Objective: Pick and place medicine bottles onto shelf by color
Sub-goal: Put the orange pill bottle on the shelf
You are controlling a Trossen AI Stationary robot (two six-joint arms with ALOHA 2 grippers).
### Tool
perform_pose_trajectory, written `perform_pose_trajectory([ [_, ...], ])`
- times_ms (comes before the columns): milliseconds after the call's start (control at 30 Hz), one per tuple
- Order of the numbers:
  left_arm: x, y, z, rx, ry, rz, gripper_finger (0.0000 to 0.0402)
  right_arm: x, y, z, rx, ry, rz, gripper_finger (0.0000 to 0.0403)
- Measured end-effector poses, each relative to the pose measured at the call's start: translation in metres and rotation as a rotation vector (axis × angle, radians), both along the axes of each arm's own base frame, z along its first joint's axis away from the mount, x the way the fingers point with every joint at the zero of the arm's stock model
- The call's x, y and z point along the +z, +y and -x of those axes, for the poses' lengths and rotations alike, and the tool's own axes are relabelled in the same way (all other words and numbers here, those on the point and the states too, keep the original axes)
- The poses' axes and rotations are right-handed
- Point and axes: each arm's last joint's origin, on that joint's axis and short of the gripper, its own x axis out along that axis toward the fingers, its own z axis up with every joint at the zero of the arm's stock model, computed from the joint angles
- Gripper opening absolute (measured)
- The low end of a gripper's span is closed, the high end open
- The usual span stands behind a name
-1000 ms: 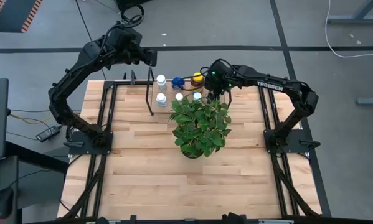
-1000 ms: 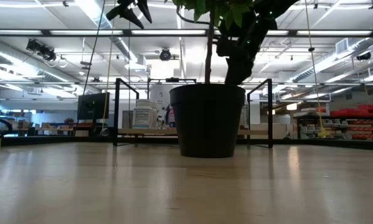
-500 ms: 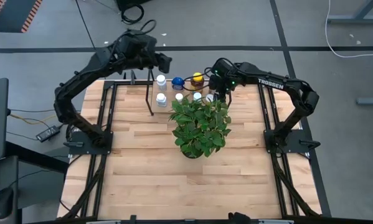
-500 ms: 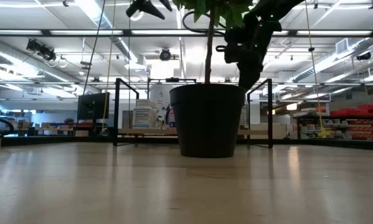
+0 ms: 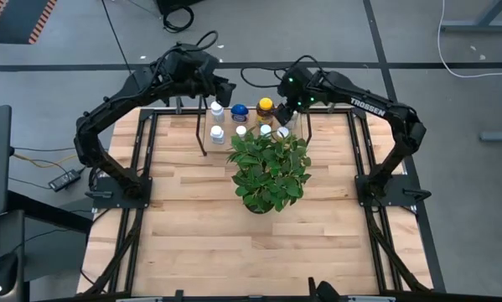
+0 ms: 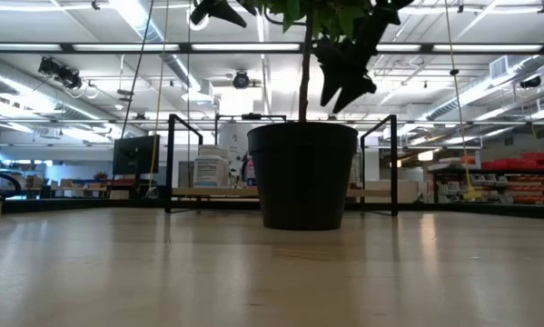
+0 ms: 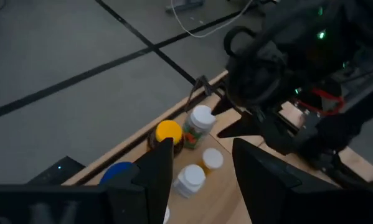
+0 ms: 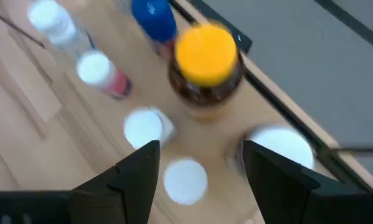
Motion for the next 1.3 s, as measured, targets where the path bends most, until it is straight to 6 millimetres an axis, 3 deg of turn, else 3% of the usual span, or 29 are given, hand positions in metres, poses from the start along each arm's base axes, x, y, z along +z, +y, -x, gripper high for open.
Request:
perform_pose_trajectory([
  [133, -0.002, -0.001, 0.001, -0.043, 0.032, 0.002, 0.0172, 0.007, 0.0, -0.013, 0.039, 0.002, 0.008, 0.0236],
  [367, -0.009, -0.003, 0.004, -0.094, 0.121, 0.011, 0.0172, -0.003, -0.002, -0.028, 0.067, 0.218, -0.131, 0.0236],
  [700, -0.009, -0.012, 0.0, -0.135, 0.123, 0.012, 0.0172, -0.001, -0.001, -0.018, 0.139, 0.318, -0.211, 0.0236],
  [967, -0.008, -0.019, -0.004, -0.165, 0.109, -0.003, 0.0172, -0.015, -0.005, -0.022, 0.19, 0.376, -0.25, 0.0236],
  [1300, -0.006, -0.021, -0.006, -0.178, 0.1, -0.02, 0.0172, -0.04, -0.01, -0.036, 0.076, 0.417, -0.339, 0.0236],
])
